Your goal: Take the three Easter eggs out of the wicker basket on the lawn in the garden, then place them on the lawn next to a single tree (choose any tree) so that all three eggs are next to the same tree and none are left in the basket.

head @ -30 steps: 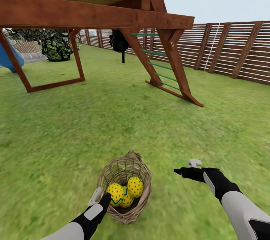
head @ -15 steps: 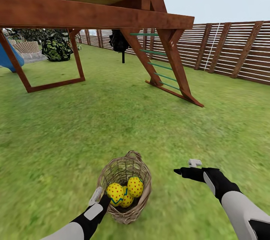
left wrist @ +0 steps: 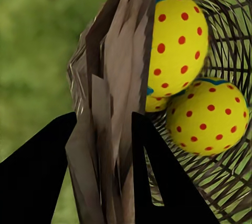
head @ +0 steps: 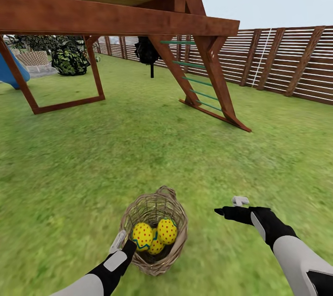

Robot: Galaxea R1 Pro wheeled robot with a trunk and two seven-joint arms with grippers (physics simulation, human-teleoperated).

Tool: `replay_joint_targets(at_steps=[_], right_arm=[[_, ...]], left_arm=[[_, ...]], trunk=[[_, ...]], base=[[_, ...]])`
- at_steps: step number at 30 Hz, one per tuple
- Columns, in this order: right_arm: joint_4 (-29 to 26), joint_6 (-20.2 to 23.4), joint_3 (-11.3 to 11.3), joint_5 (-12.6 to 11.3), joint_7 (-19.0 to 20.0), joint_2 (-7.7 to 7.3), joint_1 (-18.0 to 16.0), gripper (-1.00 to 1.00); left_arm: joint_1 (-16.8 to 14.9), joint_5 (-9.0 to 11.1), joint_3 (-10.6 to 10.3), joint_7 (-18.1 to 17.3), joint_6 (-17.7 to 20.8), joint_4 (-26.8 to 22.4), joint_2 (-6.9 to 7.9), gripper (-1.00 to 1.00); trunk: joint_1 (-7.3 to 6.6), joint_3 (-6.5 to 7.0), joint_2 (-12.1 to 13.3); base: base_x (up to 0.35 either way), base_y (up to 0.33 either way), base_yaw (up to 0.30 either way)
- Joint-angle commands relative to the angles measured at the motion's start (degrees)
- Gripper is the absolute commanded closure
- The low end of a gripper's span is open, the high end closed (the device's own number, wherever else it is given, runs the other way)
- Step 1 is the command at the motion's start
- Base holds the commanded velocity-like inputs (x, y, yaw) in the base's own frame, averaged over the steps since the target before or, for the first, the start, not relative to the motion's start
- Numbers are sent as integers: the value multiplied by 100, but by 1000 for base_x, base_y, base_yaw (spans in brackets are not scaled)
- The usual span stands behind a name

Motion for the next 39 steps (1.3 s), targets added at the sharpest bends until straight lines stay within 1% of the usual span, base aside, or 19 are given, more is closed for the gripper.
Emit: replay_joint_targets(at_steps=[1,6,25,28,29,30,31,32,33,35,37,39], right_arm=[[-8,37,-43,34,37,4,-2,-100],[-8,37,-41,34,37,4,-2,-100],[-9,28,-26,49,24,38,-2,-100],[-10,32,-22,60,16,12,-2,-100],[31,37,-32,39,-85,-296,8,-100],[90,37,-32,22,-106,-496,19,-100],[115,41,-34,14,-210,-600,40,-100],[228,41,-33,10,-377,-654,76,-100],[525,8,-32,11,-514,-737,139,-100],[970,-216,-32,15,-558,-809,207,-100],[1511,-552,-29,16,-625,-815,300,-100],[2094,-1013,-18,16,-821,-798,456,-100]], left_arm=[[-2,-6,12,20,-9,-9,-6,100],[-1,0,12,20,-9,-9,-2,100],[-2,9,12,20,32,-18,-10,100],[-2,9,12,20,35,-18,-10,100],[-2,2,12,20,28,-19,-11,100],[-2,2,12,20,26,-18,-11,100],[-2,1,12,20,26,-19,-6,100],[0,0,12,20,26,-18,-7,100],[-1,0,14,20,21,-19,-6,100],[-1,0,19,20,12,-18,-2,100],[-1,0,20,20,9,-18,-2,100],[-1,0,16,20,6,-18,-2,100]], trunk=[[-1,-5,-2],[-1,-5,-2],[-418,336,760],[-484,390,880],[-506,408,920],[-528,426,960],[-550,444,1000],[-572,462,1040],[-594,480,1081],[-638,516,1161],[-682,557,1241],[-726,605,1321]], base=[[0,0,0],[0,0,0],[0,0,0],[0,0,0],[0,0,0],[0,0,0],[0,0,0],[0,0,0],[0,0,0],[0,0,0],[0,0,-79],[0,0,-191]])
